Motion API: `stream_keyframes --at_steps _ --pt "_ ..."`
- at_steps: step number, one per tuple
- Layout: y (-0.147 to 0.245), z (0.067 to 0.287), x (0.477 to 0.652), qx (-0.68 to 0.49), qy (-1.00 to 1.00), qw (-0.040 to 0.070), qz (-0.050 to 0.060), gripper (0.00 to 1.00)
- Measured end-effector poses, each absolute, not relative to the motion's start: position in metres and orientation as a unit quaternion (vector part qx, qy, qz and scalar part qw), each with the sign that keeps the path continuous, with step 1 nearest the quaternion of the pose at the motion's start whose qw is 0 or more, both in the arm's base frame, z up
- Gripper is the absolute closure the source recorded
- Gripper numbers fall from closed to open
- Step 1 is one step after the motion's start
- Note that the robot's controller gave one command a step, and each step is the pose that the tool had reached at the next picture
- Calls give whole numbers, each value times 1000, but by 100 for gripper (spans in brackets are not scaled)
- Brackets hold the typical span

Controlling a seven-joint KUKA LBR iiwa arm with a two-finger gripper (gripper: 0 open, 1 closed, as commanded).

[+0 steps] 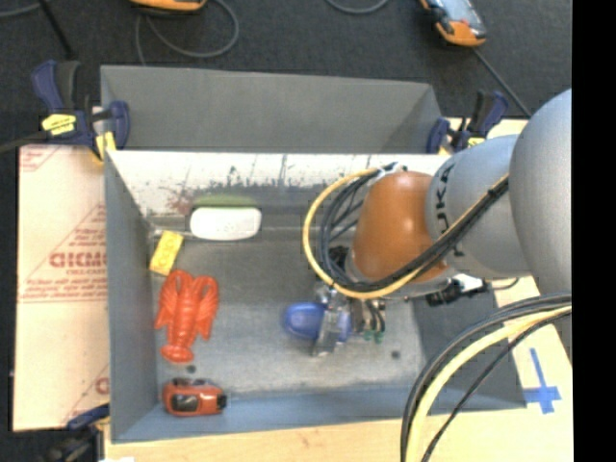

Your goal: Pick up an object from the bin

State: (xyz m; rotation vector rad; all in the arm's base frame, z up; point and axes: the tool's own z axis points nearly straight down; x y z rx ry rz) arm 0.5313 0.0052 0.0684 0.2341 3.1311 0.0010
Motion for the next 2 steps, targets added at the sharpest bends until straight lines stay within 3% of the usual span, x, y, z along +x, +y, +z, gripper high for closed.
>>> stream_keyframes --at_steps 2 --pt "6 74 533 86 996 1 0 100"
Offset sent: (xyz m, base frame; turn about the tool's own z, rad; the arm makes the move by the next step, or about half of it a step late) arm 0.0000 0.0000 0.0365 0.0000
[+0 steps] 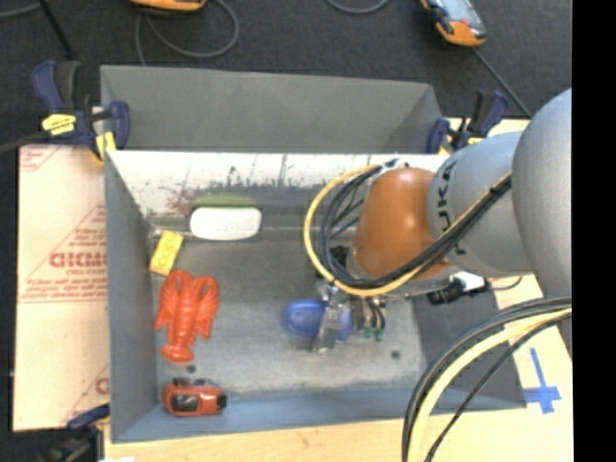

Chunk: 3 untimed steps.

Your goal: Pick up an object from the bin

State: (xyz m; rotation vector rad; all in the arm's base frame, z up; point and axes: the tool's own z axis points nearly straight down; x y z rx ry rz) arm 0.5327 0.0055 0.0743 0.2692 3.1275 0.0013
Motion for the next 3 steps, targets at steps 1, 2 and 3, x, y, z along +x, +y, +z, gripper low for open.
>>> stream_keyframes --at_steps 1,2,3 --pt "5 84 533 84 996 2 0 100" --pt "5 93 533 84 996 1 0 100" --pt "5 104 533 85 996 2 1 100"
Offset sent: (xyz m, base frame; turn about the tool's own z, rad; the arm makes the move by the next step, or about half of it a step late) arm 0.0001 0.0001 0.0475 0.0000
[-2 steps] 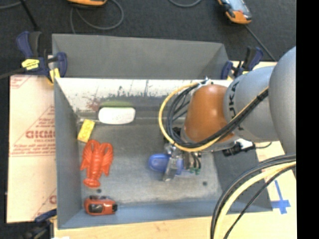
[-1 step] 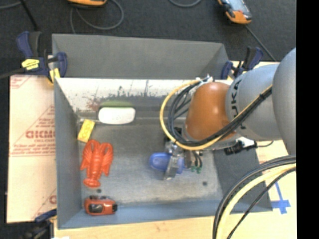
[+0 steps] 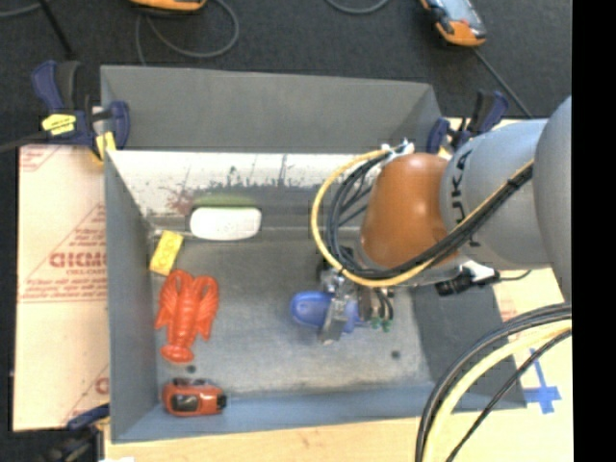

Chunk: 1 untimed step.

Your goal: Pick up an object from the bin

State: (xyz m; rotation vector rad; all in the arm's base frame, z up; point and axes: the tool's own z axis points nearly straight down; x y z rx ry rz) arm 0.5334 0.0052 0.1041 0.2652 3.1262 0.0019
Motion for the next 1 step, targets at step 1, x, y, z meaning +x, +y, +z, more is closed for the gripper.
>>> stream_keyframes --at_steps 1 --pt "5 112 534 85 996 2 1 100"
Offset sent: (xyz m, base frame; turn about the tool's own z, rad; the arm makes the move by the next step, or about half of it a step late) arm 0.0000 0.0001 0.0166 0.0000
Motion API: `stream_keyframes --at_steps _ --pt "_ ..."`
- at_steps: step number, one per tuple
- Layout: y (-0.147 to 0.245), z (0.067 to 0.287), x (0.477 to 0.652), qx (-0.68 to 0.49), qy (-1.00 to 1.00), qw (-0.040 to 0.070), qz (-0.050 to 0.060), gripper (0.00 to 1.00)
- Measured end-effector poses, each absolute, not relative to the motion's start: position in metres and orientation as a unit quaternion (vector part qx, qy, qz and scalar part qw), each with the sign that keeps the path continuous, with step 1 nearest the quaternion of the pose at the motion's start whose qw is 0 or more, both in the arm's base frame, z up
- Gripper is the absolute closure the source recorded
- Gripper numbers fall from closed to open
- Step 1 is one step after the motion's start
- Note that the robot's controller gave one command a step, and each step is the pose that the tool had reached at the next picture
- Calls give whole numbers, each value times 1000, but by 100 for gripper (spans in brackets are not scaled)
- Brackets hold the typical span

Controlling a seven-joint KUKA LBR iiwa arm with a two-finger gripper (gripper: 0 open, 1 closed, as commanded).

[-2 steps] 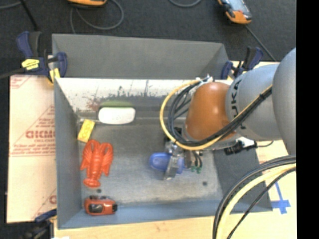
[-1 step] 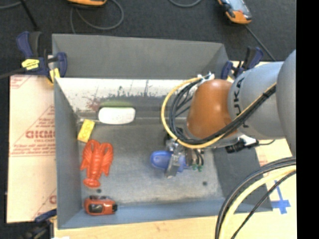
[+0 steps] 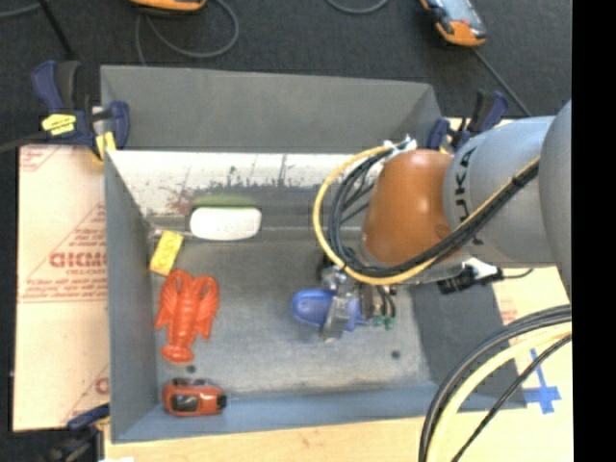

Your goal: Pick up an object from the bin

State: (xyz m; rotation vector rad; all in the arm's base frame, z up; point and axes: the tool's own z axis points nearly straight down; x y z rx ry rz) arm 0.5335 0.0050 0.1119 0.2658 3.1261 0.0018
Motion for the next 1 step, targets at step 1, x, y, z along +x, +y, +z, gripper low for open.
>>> stream_keyframes --at_steps 1 --pt "5 120 534 85 996 3 1 100"
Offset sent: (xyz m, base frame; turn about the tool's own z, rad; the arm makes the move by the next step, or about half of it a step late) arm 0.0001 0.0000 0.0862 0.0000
